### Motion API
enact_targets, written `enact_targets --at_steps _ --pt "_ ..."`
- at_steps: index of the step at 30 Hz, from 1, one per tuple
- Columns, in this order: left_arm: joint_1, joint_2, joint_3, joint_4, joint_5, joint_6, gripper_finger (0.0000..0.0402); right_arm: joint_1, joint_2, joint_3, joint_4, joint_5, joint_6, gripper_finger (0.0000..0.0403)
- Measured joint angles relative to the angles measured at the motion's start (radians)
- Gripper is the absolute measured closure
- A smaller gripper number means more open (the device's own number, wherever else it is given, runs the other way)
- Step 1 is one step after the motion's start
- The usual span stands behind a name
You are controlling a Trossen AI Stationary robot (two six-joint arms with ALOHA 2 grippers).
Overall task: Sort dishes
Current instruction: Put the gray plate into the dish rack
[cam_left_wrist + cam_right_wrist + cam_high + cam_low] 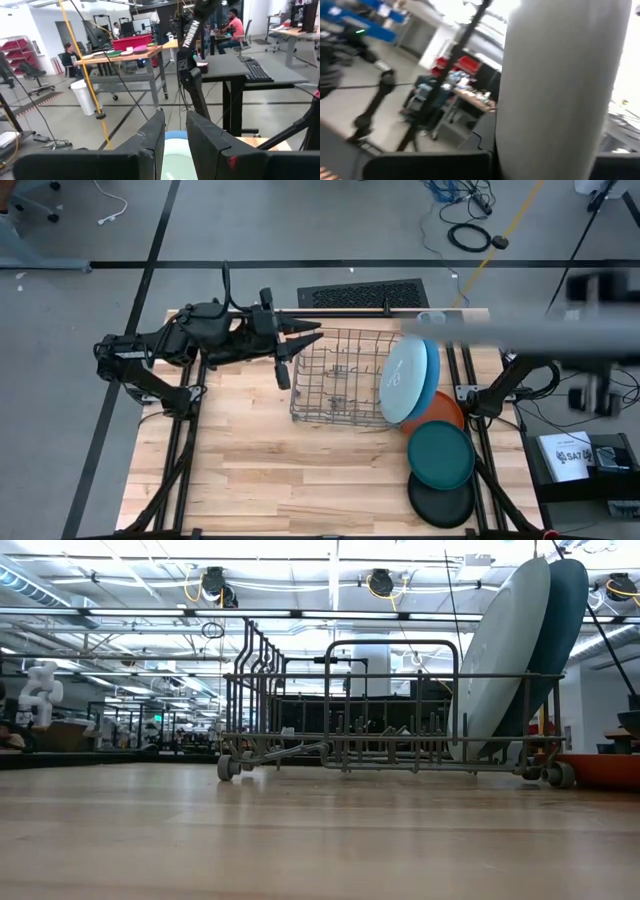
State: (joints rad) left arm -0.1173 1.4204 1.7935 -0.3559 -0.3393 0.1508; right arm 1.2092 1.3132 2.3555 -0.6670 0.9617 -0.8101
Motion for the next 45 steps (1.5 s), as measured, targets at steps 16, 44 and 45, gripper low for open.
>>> enact_targets --at_steps 16,44,45 --pt "-0.022 0.000 0.000 0.002 -0.001 -0.019 0.0320 -0.584 0.286 -0.003 -0.246 -0.538 0.488 0.0397" --pt "-0.058 -0.113 -0.002 0.240 -0.613 0.540 0.0320 -1.135 0.244 0.003 -0.482 -0.950 0.858 0.0398" --pt "-0.045 -0.110 -0.002 0.237 -0.628 0.548 0.0320 -1.128 0.245 0.003 -0.485 -0.944 0.860 0.0398"
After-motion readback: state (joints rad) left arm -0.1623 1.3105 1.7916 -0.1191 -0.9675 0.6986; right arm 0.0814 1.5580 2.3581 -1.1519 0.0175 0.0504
